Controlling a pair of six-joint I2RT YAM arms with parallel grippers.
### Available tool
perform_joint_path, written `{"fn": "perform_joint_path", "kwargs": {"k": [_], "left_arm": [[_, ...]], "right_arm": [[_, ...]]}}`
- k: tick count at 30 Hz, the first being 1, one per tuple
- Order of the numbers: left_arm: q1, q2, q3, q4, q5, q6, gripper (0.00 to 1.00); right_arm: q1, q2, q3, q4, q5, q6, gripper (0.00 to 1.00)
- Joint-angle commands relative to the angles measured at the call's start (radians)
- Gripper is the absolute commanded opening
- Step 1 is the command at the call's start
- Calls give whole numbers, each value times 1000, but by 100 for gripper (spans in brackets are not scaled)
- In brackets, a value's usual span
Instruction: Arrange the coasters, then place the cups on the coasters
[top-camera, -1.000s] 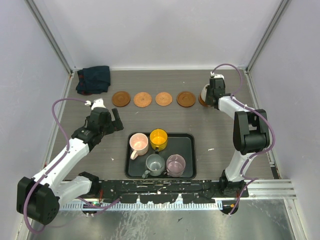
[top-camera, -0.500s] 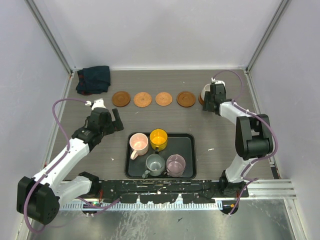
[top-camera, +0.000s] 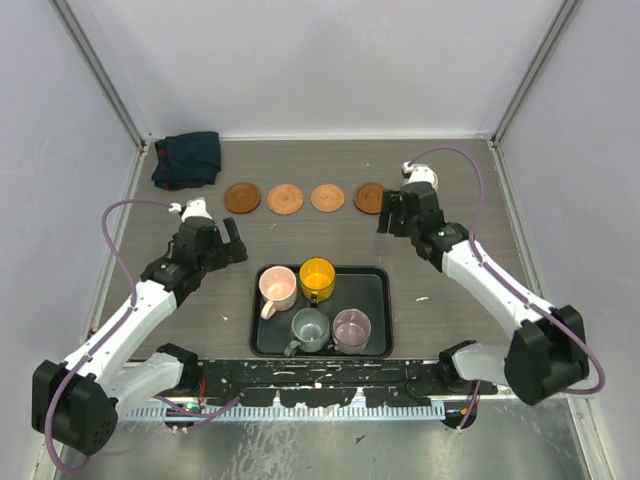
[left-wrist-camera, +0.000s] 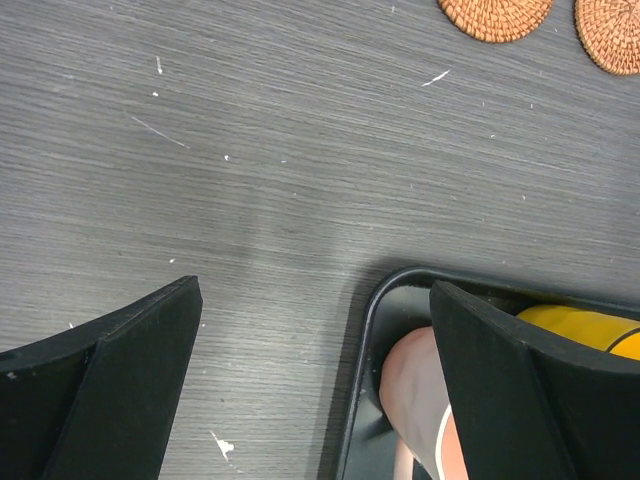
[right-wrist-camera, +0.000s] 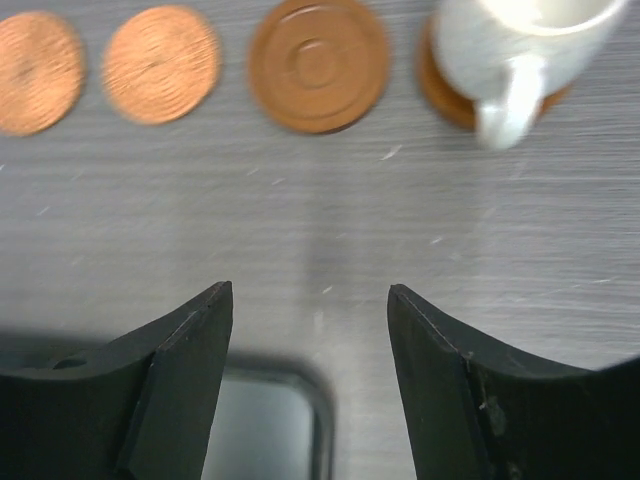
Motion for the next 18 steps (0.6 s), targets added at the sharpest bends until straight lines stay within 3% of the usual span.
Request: {"fn": "perform_joint_path", "kwargs": {"k": [1, 14, 18], "left_arm": [[5, -20, 4, 37, 36, 4, 98], [4, 26, -4, 87, 181, 5, 98], [4, 22, -12, 101, 193, 5, 98]], "right_arm": [[139, -129, -33, -122, 48, 114, 68], [443, -262, -92, -312, 100, 257, 69], [502, -264, -127, -270, 78, 296, 69]]}}
